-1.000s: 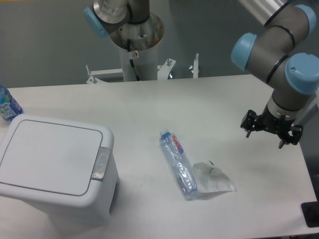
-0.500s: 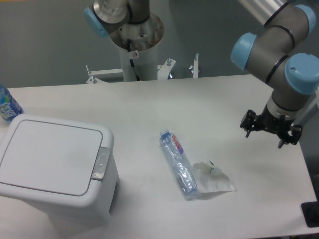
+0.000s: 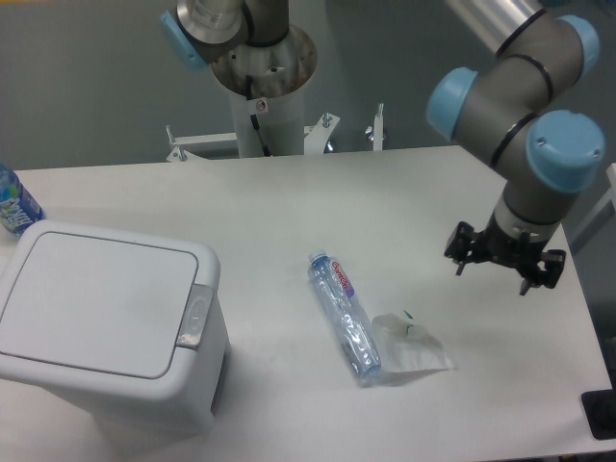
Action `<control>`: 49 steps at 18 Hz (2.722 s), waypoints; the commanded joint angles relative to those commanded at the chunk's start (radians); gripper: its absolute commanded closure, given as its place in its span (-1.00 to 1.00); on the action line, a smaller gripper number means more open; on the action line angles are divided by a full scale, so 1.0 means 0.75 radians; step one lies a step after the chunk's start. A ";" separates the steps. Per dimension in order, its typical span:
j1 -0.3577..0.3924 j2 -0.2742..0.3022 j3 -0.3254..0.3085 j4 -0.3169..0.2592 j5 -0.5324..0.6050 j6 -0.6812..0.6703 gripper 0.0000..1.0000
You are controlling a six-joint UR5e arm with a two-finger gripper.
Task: Open the trash can
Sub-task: 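Move the open gripper across the table toward the trash can lid, then press the gripper finger on the trash can's lid button to pop it open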
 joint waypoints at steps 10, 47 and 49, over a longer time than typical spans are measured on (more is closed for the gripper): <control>-0.065 0.023 0.155 0.053 -0.380 -0.710 -1.00; -0.415 0.245 -0.084 0.395 -0.524 -1.021 -1.00; -0.415 0.243 -0.092 0.395 -0.520 -1.019 -1.00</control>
